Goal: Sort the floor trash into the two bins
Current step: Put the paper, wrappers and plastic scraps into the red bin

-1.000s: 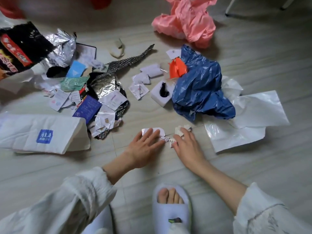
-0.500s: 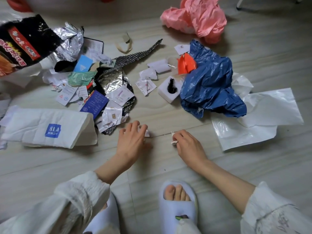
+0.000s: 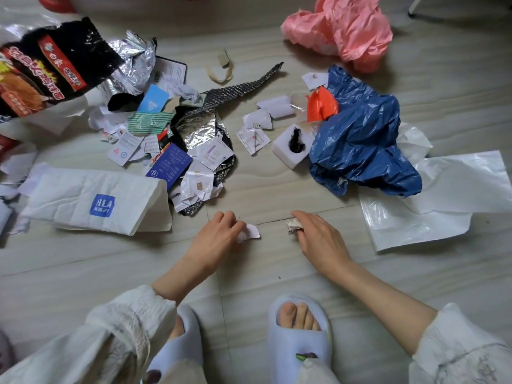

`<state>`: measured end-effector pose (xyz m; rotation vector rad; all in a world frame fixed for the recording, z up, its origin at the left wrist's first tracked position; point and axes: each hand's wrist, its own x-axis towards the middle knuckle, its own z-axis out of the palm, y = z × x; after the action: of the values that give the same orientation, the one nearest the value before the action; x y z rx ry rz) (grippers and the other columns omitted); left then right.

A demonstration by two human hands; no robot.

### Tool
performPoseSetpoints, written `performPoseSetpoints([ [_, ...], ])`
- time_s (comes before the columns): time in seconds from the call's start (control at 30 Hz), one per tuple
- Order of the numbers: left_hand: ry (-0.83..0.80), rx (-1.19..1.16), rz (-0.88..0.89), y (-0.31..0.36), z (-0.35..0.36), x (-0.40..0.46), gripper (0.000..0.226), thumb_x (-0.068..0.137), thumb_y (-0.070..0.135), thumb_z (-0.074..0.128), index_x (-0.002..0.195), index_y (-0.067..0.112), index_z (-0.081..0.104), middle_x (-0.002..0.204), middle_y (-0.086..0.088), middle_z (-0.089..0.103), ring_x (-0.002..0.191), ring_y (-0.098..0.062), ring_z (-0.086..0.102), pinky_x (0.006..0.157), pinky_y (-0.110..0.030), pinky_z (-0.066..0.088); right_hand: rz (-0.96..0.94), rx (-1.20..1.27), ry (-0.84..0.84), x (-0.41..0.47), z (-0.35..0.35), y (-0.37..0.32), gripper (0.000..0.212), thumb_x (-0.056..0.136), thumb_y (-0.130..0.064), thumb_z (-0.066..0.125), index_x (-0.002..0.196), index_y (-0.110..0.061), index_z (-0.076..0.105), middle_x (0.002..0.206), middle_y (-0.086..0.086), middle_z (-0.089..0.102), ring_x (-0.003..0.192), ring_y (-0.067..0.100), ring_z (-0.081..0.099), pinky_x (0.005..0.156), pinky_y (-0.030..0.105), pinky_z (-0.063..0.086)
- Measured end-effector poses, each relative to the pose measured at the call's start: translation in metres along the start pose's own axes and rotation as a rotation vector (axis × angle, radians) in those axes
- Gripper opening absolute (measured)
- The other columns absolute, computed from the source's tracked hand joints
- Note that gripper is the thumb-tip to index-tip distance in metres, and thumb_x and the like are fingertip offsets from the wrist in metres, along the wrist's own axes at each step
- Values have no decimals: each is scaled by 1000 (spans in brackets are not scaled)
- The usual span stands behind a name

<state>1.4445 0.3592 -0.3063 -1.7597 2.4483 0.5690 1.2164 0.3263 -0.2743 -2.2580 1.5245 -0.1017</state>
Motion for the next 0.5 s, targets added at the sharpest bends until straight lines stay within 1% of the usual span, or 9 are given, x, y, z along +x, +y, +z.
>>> performPoseSetpoints([
  [0.07, 31, -5, 36, 2, -2, -5, 35, 52, 8, 84, 77, 16, 61, 75, -3, 54, 61, -22, 53, 41, -24, 31, -55, -37, 47, -1, 4, 0, 43, 54, 5, 80, 93, -9, 68, 79, 3, 69, 72, 23, 67, 57, 22, 50],
  [0.13, 60, 0, 58, 2, -1, -7, 32, 54, 10, 85, 75, 14, 61, 71, -5, 55, 58, -23, 54, 40, -23, 32, -62, -44, 43, -1, 5, -3, 41, 49, 4, 82, 84, -13, 68, 75, -1, 67, 68, 19, 66, 58, 21, 46],
  [0.2, 58, 1, -18, 4, 3, -7, 45, 49, 10, 86, 84, 14, 58, 72, -3, 55, 59, -22, 54, 44, -24, 38, -60, -39, 42, -1, 4, -5, 40, 48, 3, 82, 81, -14, 68, 74, -3, 67, 68, 18, 65, 56, 20, 46],
  [0.23, 46, -33, -103, 6, 5, -7, 53, 50, 9, 85, 93, 15, 55, 76, -3, 55, 64, -23, 56, 49, -26, 43, -61, -37, 40, -2, 4, -8, 39, 49, 3, 81, 81, -14, 67, 74, -3, 66, 68, 18, 64, 55, 19, 47],
  [0.27, 39, -93, -192, 9, 6, -7, 52, 59, 9, 80, 102, 14, 52, 86, -5, 57, 75, -25, 57, 60, -30, 46, -66, -34, 40, -1, 3, -10, 36, 51, 3, 79, 80, -14, 67, 73, -2, 66, 67, 19, 64, 56, 19, 48],
  [0.3, -9, -155, -273, 11, 5, -7, 40, 73, 9, 69, 109, 12, 50, 96, -8, 56, 88, -28, 55, 71, -33, 44, -71, -29, 45, -1, 1, -13, 33, 53, 2, 76, 79, -14, 66, 72, -2, 65, 67, 20, 63, 57, 21, 49],
  [0.33, -84, -229, -316, 14, 3, -9, 27, 85, 10, 56, 111, 10, 51, 104, -9, 54, 97, -30, 52, 77, -35, 41, -80, -29, 48, -1, 0, -16, 31, 54, 1, 75, 79, -14, 66, 71, -2, 65, 67, 21, 63, 57, 22, 50],
  [0.4, -133, -284, -323, 17, -1, -12, 20, 94, 17, 44, 110, 8, 54, 108, -10, 53, 101, -30, 51, 78, -36, 40, -100, -36, 42, 0, -6, -24, 32, 52, 1, 77, 79, -14, 66, 71, -2, 64, 68, 23, 62, 60, 24, 48],
  [0.5, -36, -312, -332, 12, -25, -27, 17, 92, 18, 50, 103, 9, 59, 104, -9, 54, 95, -31, 55, 71, -36, 43, -108, -8, 27, 4, -19, -41, 32, 54, 3, 76, 80, -13, 66, 72, 0, 65, 69, 26, 63, 61, 30, 48],
])
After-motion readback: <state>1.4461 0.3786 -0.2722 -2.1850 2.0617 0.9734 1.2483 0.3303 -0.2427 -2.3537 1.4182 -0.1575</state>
